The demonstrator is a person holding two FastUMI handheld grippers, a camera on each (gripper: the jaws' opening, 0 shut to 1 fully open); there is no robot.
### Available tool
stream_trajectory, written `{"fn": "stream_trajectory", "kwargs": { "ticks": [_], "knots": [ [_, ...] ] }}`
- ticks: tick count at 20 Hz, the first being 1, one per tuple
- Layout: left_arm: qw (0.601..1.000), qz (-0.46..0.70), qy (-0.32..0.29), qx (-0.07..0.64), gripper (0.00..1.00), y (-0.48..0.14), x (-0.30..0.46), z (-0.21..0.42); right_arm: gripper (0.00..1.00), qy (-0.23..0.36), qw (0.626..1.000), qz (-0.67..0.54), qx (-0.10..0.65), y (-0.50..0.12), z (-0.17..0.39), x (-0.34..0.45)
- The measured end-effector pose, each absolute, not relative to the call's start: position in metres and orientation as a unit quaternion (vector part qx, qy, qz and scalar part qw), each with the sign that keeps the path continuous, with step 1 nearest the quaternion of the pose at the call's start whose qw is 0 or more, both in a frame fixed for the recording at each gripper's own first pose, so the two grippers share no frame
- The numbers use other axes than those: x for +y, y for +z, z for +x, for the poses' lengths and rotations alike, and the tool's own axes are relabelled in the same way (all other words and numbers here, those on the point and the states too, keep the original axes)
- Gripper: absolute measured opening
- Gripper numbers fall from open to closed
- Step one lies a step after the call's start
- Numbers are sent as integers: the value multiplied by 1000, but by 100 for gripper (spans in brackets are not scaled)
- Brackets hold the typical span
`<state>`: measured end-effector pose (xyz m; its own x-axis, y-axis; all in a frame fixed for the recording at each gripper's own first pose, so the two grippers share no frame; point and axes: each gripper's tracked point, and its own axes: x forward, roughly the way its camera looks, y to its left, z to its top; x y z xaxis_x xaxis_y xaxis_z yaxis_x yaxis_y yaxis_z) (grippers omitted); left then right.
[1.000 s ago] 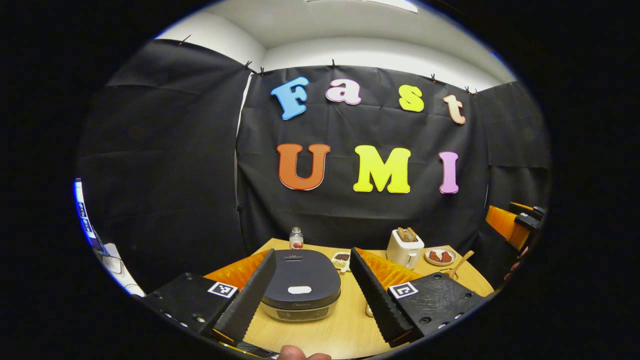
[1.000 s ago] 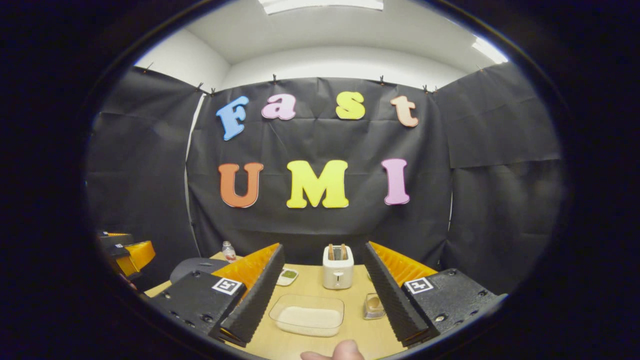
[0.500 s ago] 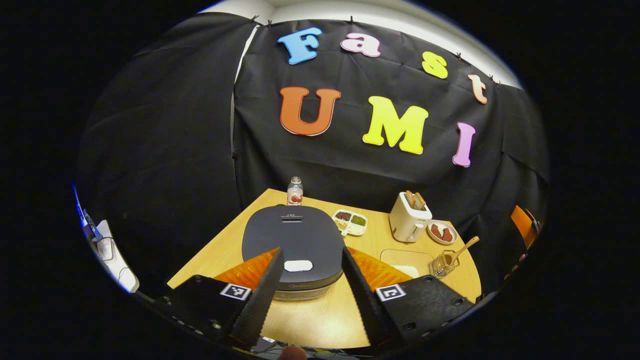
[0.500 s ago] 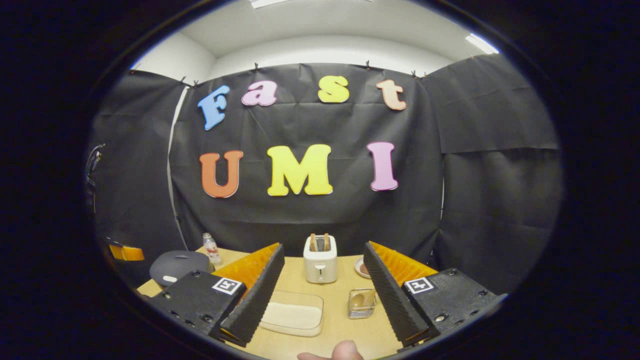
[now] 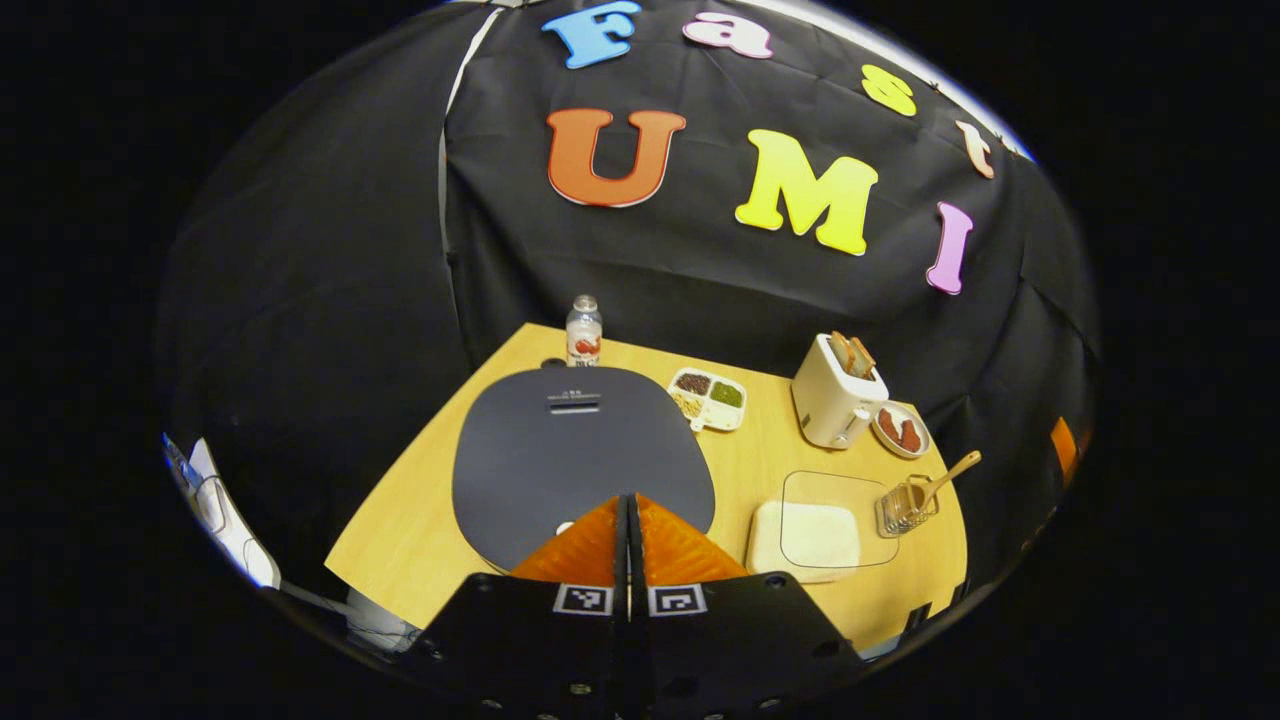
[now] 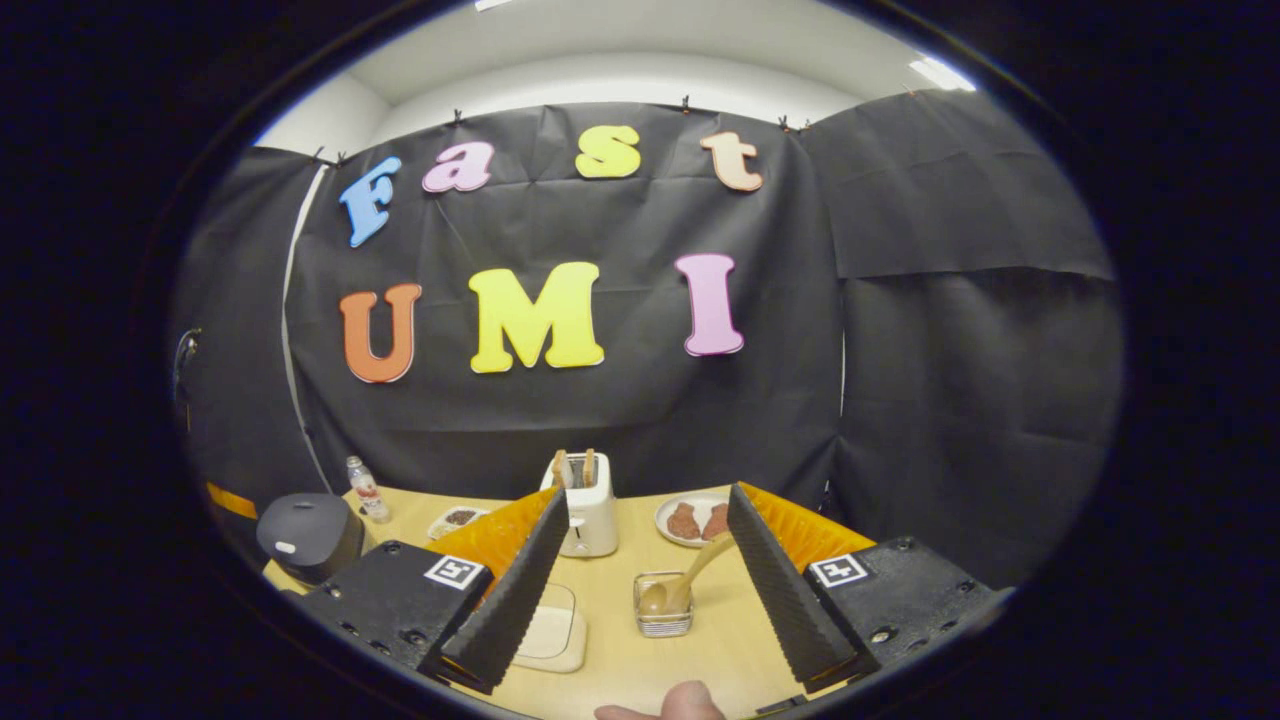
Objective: Close the left gripper, press the button to open the rice cooker; take a wooden spoon from the chopstick holder with the right hand, scoop a spoonful of rice and pour it into the rice cooker, then put the wooden spoon back into the chopstick holder.
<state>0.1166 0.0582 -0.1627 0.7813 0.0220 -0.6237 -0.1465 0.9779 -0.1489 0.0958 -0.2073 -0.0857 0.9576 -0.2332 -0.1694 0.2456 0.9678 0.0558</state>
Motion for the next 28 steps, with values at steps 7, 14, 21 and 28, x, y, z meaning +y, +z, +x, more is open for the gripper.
{"fn": "stream_trajectory", "kwargs": {
  "ticks": [7,14,21,28],
  "knots": [
    [916,-104,74,381,0,-219,79,121,100,-123,987,29,101,-100,108,-225],
    [913,-101,86,386,0,-230,77,111,100,-108,988,31,104,-102,119,-217],
    [931,-143,103,319,0,-197,79,123,100,-100,992,17,82,-85,120,-217],
    [981,-78,99,146,0,-73,89,154,100,-116,991,13,63,-69,110,-227]
  ]
}}
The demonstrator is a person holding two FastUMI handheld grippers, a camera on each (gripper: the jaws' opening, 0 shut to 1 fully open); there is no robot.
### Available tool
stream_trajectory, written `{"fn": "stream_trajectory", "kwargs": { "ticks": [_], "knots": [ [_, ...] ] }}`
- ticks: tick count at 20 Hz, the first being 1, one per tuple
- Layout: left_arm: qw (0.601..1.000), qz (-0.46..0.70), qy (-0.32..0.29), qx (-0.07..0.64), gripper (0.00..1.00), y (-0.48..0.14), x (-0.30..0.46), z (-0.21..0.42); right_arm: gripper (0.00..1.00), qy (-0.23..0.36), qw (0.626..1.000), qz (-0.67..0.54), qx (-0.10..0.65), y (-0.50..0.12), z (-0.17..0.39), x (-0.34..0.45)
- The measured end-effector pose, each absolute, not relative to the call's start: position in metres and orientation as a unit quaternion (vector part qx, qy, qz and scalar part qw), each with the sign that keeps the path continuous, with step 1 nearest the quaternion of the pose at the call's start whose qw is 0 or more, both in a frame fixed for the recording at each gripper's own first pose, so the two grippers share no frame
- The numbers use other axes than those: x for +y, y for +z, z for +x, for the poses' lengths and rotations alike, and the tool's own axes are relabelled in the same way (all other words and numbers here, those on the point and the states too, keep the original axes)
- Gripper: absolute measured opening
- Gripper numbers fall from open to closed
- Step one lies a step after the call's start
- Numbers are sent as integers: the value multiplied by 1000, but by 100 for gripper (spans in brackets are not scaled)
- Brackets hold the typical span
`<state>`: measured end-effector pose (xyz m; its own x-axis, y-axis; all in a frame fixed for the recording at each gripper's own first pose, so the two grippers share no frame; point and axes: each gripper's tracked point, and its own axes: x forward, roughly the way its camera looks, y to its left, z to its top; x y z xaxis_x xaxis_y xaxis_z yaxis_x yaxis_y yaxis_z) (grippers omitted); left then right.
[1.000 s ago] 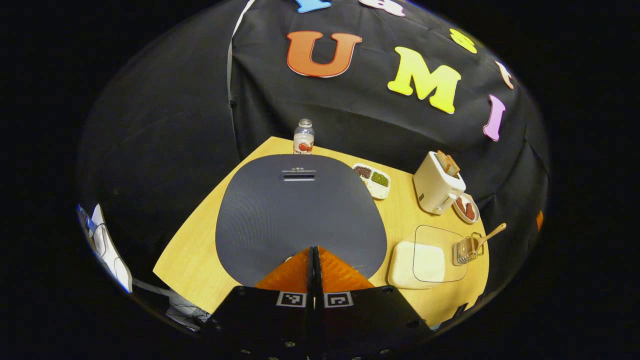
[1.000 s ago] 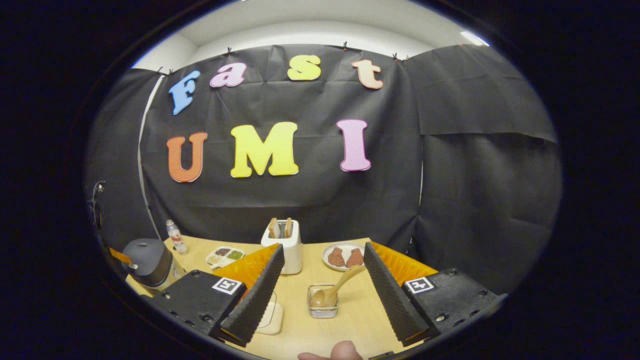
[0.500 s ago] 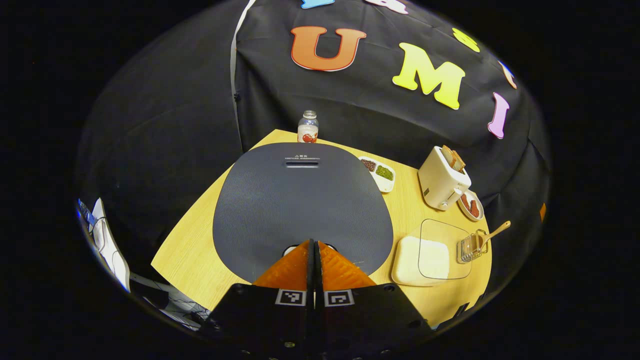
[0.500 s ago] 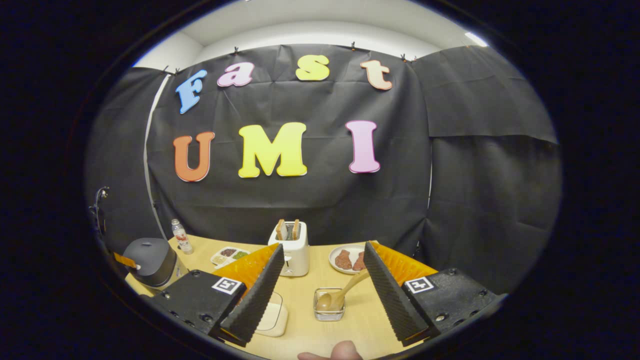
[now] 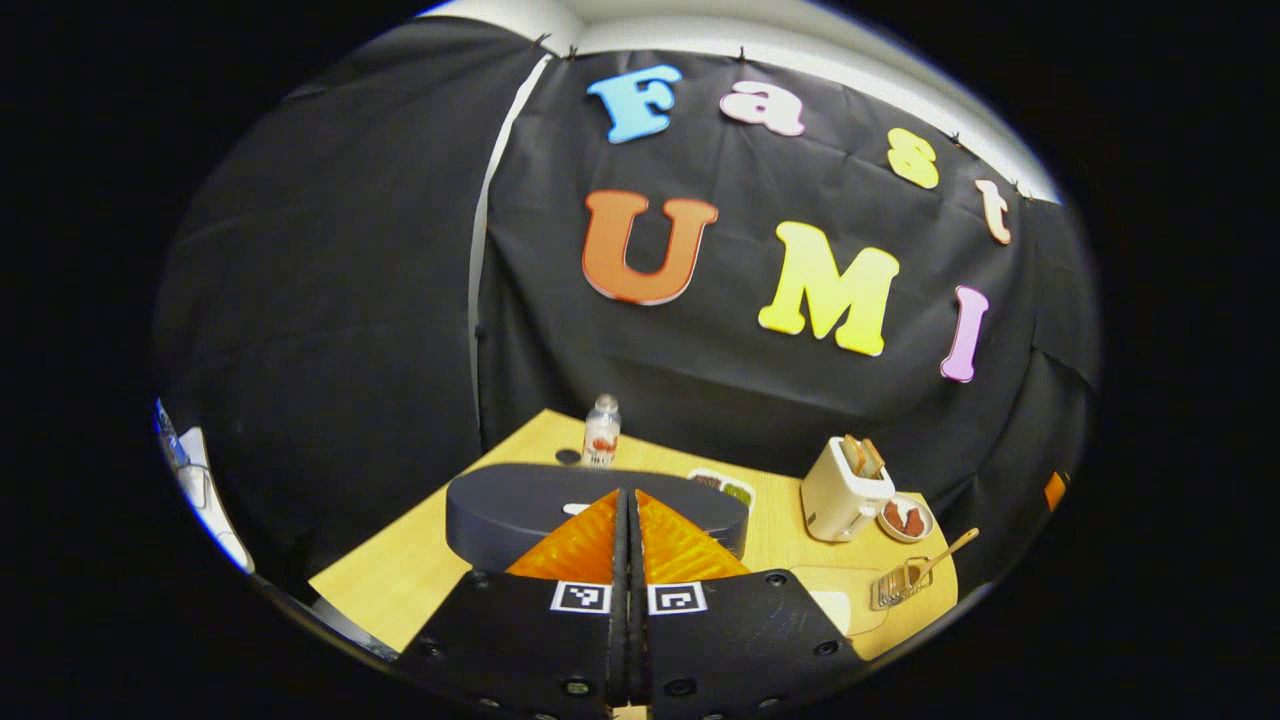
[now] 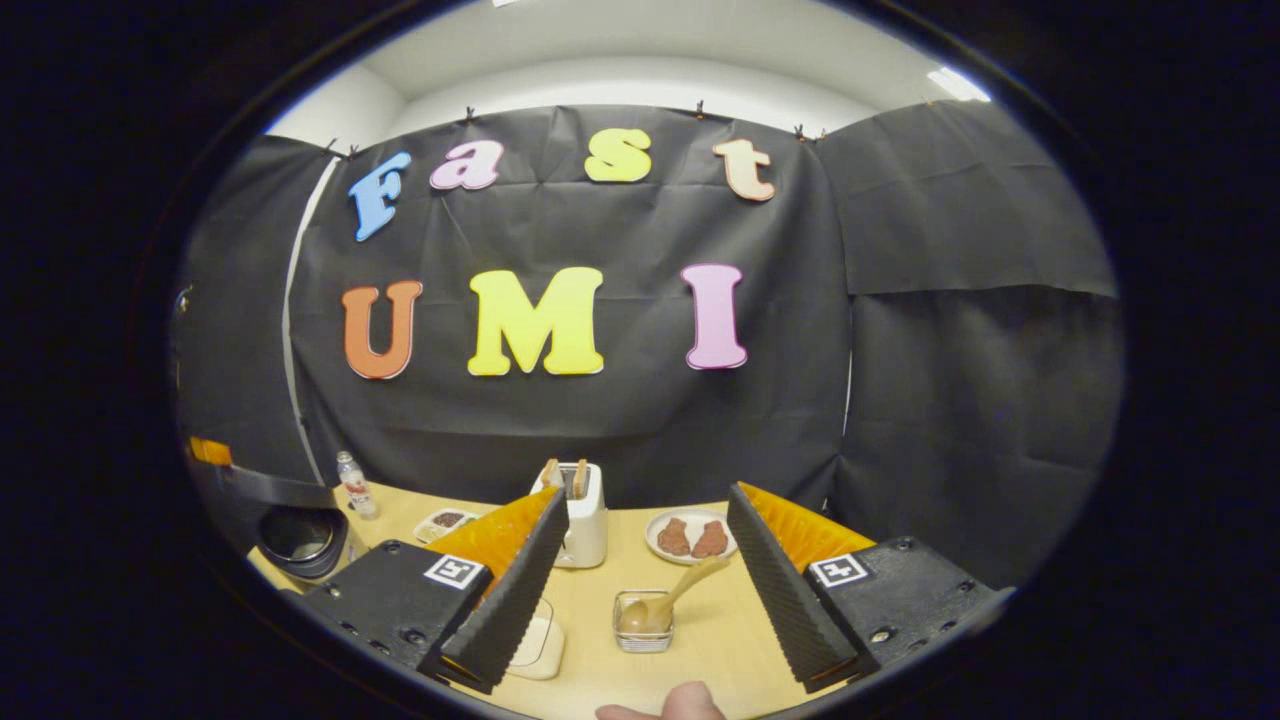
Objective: Close the left gripper, press the button to open the rice cooker; take a wooden spoon from the chopstick holder with the right hand, scoop a spoonful of rice and pour it into the rice cooker, then put the wooden spoon back into the chopstick holder.
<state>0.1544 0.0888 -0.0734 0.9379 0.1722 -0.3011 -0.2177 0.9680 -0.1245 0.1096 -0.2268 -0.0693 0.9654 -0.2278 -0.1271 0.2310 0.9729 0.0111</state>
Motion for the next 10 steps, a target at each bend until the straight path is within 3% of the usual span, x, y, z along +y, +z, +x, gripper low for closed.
{"fn": "stream_trajectory", "kwargs": {
  "ticks": [7,8,9,10],
  "knots": [
    [993,-56,69,75,0,-18,58,150,99,-117,992,12,49,-55,97,-232],
    [994,-60,67,67,10,-10,52,148,99,-118,992,11,51,-57,94,-233],
    [994,-66,67,63,1,-7,48,145,99,-118,991,12,53,-58,92,-235],
    [994,-67,66,59,13,-6,47,139,100,-119,991,14,55,-58,89,-236]
  ]
}}
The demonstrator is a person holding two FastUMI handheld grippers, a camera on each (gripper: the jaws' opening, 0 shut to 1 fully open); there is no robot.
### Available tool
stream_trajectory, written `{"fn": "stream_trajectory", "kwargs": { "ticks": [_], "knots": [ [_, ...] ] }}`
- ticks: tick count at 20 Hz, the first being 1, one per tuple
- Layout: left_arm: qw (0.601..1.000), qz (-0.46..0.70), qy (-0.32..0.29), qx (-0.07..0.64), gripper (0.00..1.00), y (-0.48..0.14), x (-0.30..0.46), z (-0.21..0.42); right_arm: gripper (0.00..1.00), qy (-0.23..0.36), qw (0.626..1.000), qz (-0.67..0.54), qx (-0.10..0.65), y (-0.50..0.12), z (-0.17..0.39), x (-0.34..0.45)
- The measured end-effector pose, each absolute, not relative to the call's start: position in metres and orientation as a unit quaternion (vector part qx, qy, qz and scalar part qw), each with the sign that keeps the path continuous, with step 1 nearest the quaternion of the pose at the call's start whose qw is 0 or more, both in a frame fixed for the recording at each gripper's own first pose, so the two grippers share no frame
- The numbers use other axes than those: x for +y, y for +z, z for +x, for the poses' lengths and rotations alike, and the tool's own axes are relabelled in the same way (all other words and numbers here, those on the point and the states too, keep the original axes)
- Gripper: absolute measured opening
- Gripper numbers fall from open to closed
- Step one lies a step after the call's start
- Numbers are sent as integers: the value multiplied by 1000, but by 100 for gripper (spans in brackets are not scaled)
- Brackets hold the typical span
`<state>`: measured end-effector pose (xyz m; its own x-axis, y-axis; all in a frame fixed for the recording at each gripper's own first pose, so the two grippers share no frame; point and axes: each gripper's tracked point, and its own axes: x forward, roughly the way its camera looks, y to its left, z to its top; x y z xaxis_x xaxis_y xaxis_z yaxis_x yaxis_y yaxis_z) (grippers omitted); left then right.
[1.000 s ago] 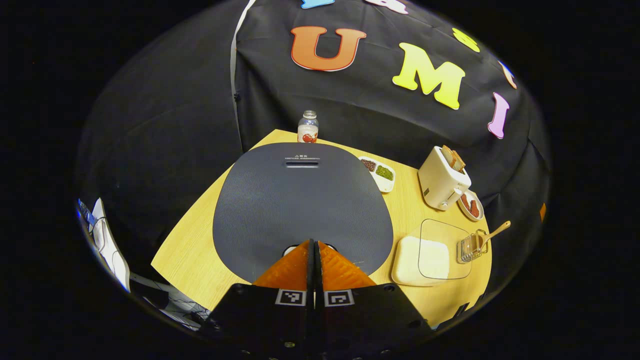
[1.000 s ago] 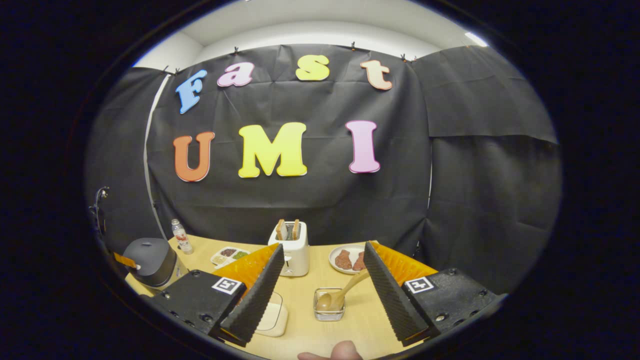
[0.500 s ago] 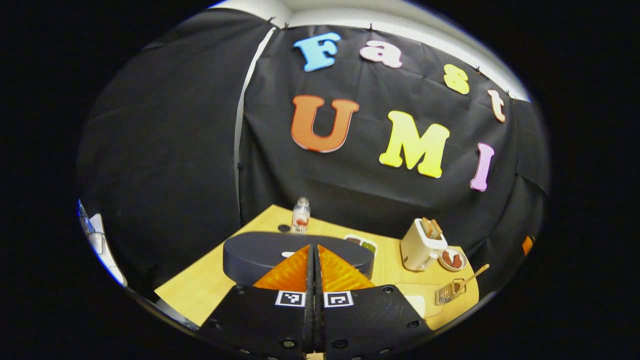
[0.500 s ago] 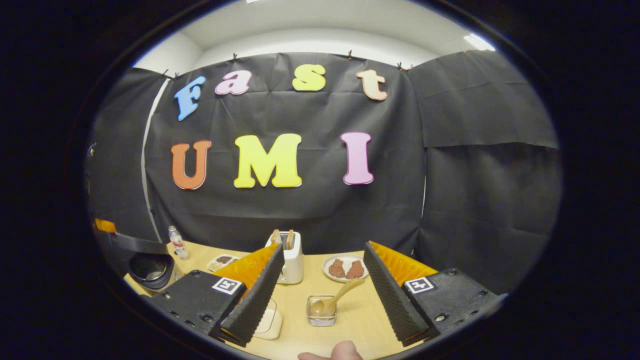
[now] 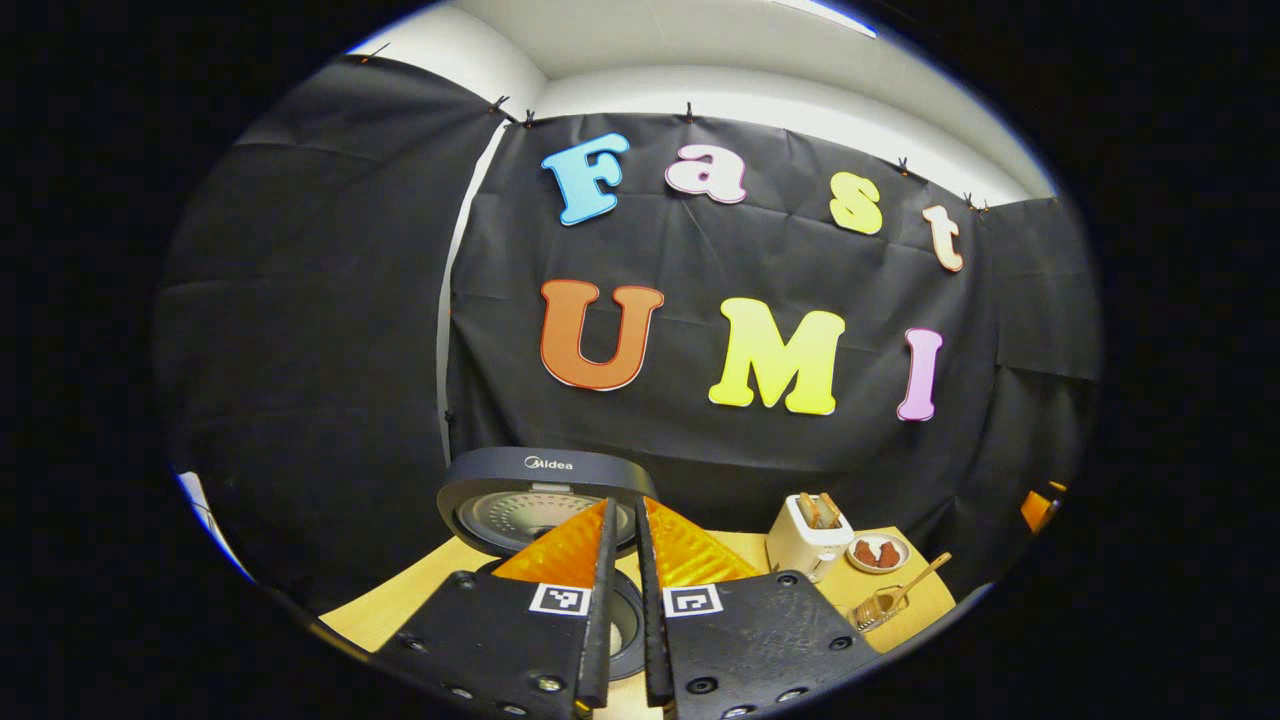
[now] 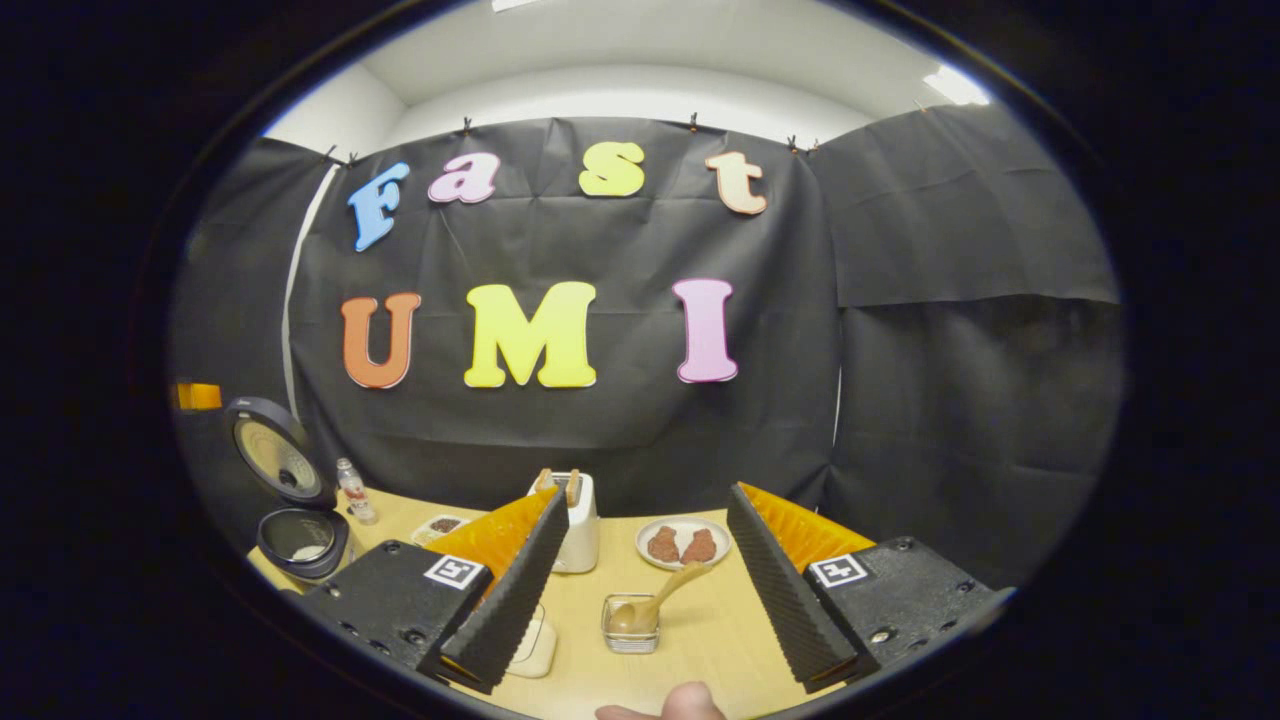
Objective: Close the left gripper, press the button to open the rice cooker; take a wooden spoon from the chopstick holder with the right hand, scoop a spoonful of rice and pour it into the rice cooker, then put the wooden spoon back into the chopstick holder.
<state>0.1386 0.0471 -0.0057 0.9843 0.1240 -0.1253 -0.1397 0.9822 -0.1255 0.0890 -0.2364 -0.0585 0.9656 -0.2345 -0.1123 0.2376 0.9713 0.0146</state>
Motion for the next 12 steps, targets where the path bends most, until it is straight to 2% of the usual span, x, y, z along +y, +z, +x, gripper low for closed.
{"fn": "stream_trajectory", "kwargs": {
  "ticks": [2,7,12],
  "knots": [
    [995,-61,58,59,14,-6,40,130,99,-120,991,18,59,-63,86,-239],
    [995,-41,71,55,97,-11,34,123,100,-97,991,27,88,-88,94,-239],
    [996,-52,59,47,94,-4,3,129,99,-88,986,38,137,-138,116,-247]
  ]
}}
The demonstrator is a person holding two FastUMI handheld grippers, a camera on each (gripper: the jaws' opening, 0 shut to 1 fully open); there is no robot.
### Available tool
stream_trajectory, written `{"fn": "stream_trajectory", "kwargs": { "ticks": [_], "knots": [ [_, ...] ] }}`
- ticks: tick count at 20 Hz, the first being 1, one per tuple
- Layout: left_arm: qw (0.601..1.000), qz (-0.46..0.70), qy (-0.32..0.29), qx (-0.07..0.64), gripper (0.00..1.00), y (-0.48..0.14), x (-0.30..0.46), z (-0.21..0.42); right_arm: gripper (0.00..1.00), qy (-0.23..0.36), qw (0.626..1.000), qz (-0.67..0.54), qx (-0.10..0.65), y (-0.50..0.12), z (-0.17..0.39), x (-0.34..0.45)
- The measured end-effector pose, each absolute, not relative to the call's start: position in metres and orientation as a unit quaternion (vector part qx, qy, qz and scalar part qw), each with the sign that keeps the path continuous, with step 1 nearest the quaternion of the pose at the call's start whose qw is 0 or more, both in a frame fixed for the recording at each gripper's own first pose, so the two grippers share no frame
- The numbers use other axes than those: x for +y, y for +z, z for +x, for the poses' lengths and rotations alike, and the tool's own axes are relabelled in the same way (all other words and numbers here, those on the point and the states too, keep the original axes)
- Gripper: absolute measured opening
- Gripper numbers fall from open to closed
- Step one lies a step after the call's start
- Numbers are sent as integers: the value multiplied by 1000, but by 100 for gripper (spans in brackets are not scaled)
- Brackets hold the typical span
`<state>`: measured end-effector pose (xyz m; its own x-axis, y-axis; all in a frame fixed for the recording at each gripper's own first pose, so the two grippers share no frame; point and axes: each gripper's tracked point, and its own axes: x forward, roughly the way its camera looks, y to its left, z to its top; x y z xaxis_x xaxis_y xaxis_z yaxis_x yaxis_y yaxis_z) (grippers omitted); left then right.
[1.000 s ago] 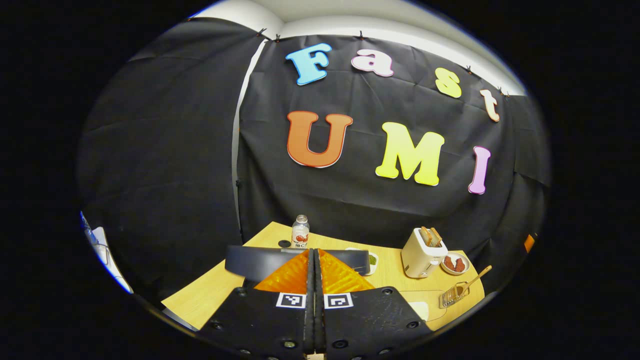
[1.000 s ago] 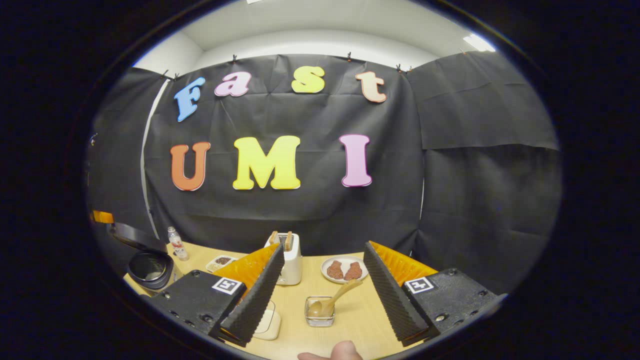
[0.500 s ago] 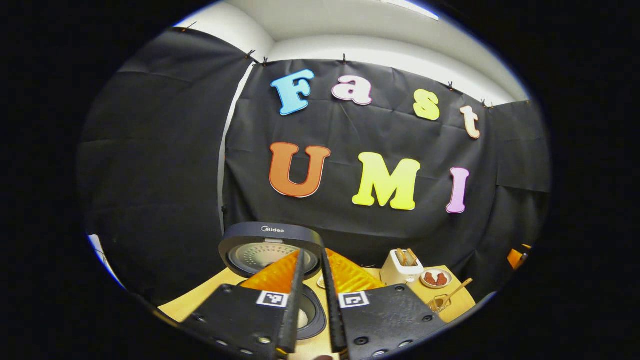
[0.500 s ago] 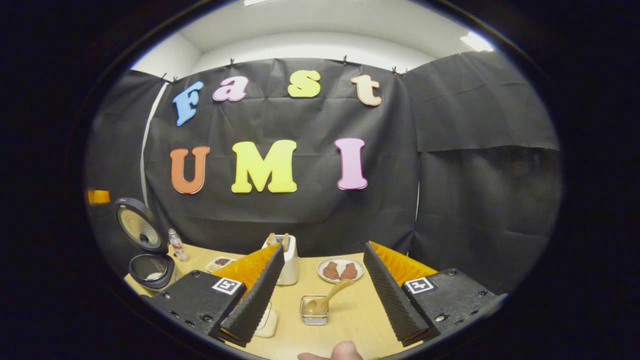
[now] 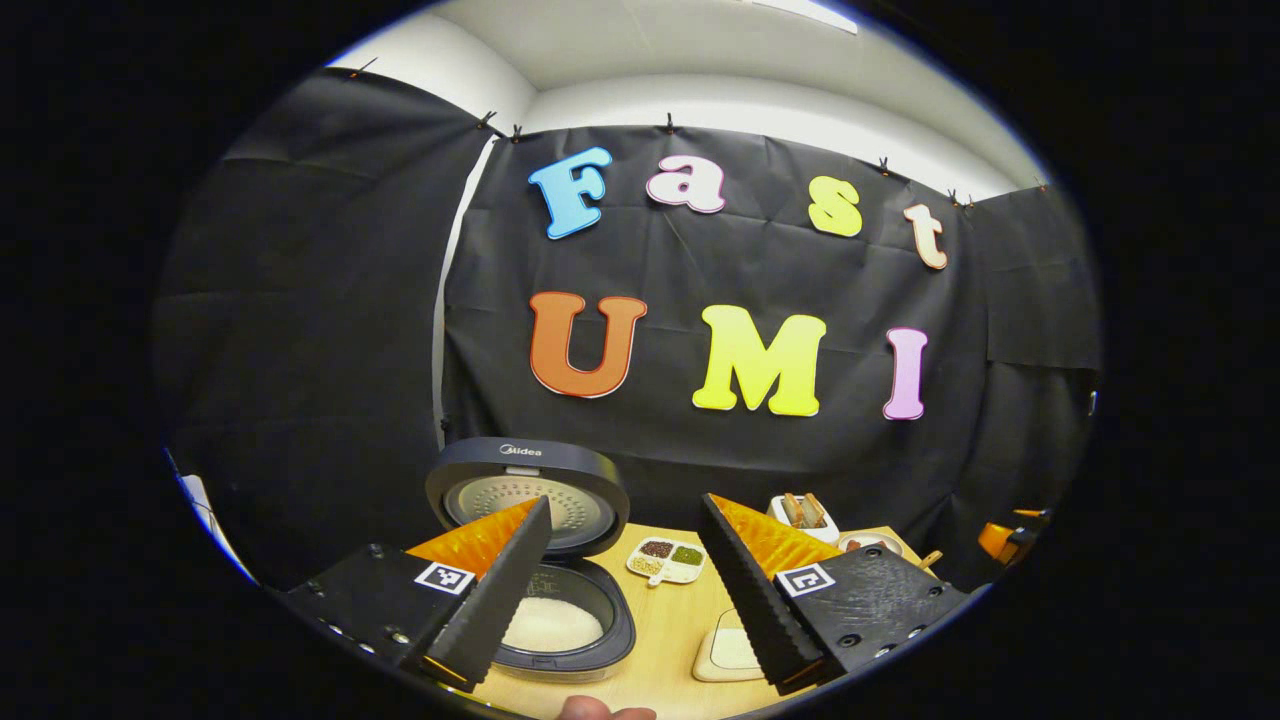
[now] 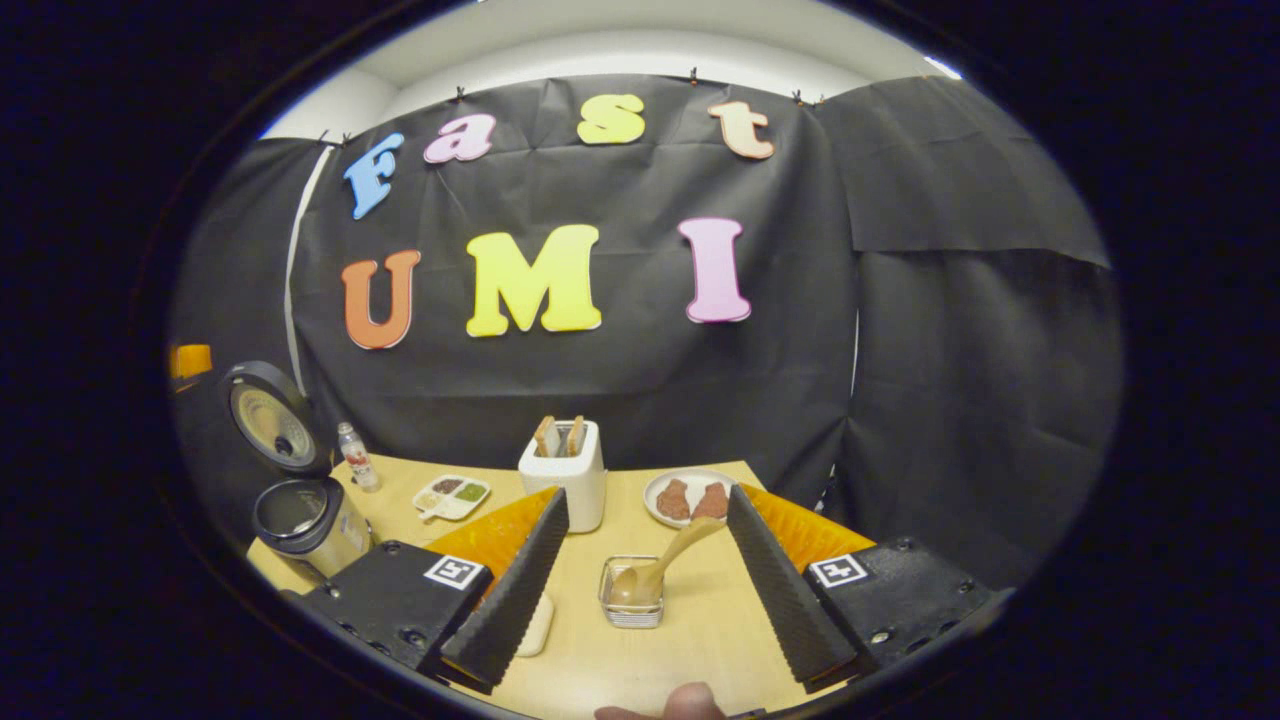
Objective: Close the left gripper, press the button to open the rice cooker; take a wooden spoon from the chopstick holder with the right hand, scoop a spoonful of rice and pour it into the rice cooker, then put the wooden spoon back into the chopstick holder.
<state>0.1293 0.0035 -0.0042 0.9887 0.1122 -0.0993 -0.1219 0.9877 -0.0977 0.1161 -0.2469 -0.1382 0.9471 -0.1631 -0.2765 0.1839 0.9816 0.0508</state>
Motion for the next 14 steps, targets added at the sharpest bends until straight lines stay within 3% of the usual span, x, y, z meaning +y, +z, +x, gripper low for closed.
{"fn": "stream_trajectory", "kwargs": {
  "ticks": [9,10,11,12,13,14],
  "knots": [
    [994,-56,55,73,94,-19,-35,191,100,-61,957,108,262,-268,183,-279],
    [994,-55,57,78,94,-23,-39,200,90,-61,953,117,272,-281,194,-283],
    [993,-52,66,87,94,-29,-41,207,88,-59,951,122,279,-291,204,-285],
    [991,-50,74,98,94,-35,-42,213,87,-54,949,125,285,-302,211,-289],
    [990,-54,74,106,95,-38,-48,219,93,-51,948,124,289,-309,219,-291],
    [989,-55,77,111,95,-41,-53,224,90,-47,947,124,294,-316,226,-292]
  ]
}}
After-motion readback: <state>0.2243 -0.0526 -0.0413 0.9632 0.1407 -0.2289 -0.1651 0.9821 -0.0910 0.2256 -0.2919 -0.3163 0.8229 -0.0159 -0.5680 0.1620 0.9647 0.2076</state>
